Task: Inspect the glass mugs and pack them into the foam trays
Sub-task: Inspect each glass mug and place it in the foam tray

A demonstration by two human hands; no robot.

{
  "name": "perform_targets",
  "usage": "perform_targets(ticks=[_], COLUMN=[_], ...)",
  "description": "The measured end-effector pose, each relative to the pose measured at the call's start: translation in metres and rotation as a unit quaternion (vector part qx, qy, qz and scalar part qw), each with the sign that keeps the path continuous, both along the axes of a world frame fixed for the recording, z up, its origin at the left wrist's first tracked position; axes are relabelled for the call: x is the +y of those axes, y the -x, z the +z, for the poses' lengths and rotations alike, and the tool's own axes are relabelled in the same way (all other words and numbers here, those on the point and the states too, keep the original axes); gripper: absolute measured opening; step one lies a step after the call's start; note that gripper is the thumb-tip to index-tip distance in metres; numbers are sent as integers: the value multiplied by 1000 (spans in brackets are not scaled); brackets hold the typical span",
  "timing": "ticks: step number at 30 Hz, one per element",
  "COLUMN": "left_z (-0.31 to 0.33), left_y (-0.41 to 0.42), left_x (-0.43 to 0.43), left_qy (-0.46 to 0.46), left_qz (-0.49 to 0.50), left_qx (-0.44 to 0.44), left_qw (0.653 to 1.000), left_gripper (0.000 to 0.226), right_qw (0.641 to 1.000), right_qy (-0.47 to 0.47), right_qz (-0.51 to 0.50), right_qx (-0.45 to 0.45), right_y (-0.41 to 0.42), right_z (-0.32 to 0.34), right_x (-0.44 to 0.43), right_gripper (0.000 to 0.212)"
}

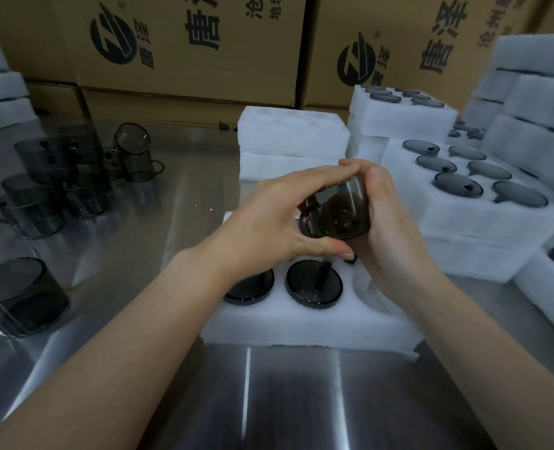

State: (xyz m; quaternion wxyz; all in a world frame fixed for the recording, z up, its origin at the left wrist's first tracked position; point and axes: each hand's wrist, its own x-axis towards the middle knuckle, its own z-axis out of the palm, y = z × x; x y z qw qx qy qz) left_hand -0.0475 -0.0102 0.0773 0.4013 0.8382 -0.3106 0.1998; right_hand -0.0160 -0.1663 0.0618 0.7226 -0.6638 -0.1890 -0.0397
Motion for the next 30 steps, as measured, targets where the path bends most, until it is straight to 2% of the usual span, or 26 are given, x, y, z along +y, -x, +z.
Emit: perform_targets(ticks=[4,10,12,15,18,23,30], left_z=[-2,-1,-2,-3,-6,-11,-8], left_y=[1,4,5,6,6,7,6], left_x=[-2,-1,-2,-6,-12,-28,-18], left_qy=[-10,27,38,24,-11,-21,-12], left_qz=[0,20,25,62,101,144,49], left_qx=[-28,8,5,-34,-103,-87,-92], left_qw=[1000,999,999,997,990,986,994], left_gripper=[87,89,88,82,76,77,73], right_qw=[988,961,959,968,984,995,988], right_qy=[-97,-133,-121,-133,-130,-95,-117], right_qz=[69,178,197,165,100,11,27], right_qx=[99,165,161,135,69,34,97], right_y=[0,0,0,0,0,3,-4], right_z=[7,8,9,10,8,4,6], right_x=[-1,-3,-4,-4,-4,-3,-7], right_gripper=[28,50,59,64,60,48,39])
